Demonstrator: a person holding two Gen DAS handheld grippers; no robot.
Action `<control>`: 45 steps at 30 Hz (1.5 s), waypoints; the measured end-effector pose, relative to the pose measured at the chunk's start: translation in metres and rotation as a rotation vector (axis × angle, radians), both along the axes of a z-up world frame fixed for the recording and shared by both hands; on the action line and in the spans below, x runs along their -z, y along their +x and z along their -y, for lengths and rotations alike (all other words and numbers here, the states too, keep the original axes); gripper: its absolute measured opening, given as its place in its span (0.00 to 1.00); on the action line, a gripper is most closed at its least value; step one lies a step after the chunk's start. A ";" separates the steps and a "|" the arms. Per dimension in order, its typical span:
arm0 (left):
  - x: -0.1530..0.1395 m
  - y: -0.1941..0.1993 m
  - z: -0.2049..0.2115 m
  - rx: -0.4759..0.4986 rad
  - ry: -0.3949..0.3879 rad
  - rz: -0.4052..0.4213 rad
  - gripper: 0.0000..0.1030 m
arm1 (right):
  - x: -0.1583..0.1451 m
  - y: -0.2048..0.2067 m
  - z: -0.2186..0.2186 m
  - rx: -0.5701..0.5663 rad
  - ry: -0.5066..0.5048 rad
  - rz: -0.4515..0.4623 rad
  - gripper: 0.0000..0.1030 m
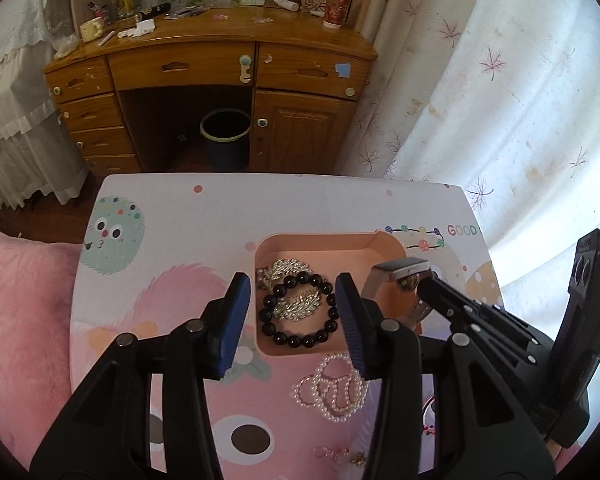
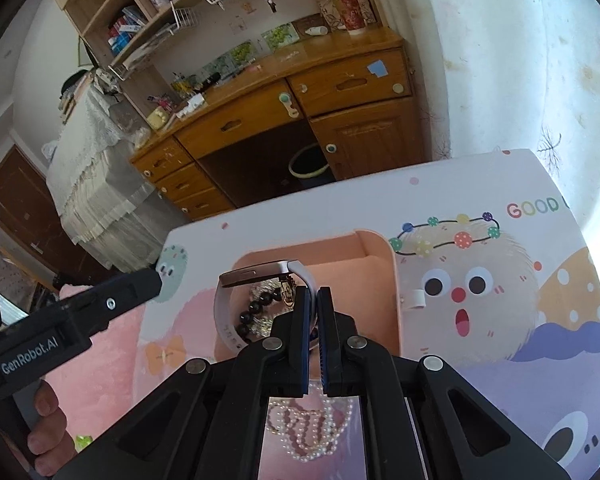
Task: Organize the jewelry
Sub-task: 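Carry watch and bead bracelet into the pink tray and open both tools, then lift both tools away from the tray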
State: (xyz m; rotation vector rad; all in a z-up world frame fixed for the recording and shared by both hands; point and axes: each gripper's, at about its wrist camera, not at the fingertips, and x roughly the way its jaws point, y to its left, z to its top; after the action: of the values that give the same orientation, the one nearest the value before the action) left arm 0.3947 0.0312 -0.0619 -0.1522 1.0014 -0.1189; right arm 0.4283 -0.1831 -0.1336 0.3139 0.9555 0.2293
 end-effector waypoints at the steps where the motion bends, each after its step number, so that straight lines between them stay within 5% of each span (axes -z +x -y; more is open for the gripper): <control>1: -0.001 -0.003 -0.004 -0.012 -0.007 -0.004 0.40 | 0.001 0.000 -0.003 0.003 -0.016 -0.007 0.03; 4: -0.006 -0.015 -0.016 -0.044 -0.017 -0.011 0.41 | 0.017 0.005 -0.006 -0.009 -0.045 -0.100 0.16; 17: -0.035 -0.090 -0.044 -0.080 -0.040 -0.003 0.41 | 0.024 -0.069 0.030 0.085 -0.064 -0.171 0.22; 26: -0.049 -0.171 -0.046 -0.024 -0.059 0.007 0.41 | 0.000 -0.166 0.029 0.124 -0.080 -0.171 0.22; 29: -0.052 -0.207 -0.048 -0.001 -0.057 0.010 0.41 | -0.009 -0.203 0.022 0.131 -0.090 -0.155 0.33; 35: -0.058 -0.267 -0.047 0.056 -0.057 0.012 0.41 | -0.028 -0.268 0.010 0.160 -0.078 -0.127 0.37; 40: -0.051 -0.307 -0.044 0.093 -0.066 -0.013 0.42 | -0.042 -0.319 0.000 0.181 -0.097 -0.101 0.57; 45: -0.045 -0.335 -0.037 0.132 -0.052 -0.023 0.58 | -0.055 -0.363 -0.003 0.179 -0.159 -0.076 0.77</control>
State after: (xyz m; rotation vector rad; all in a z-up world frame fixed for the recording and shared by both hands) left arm 0.0600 0.0678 -0.0169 -0.1354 1.0320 -0.2641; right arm 0.0655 -0.1803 -0.0785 0.2610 1.0080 -0.0228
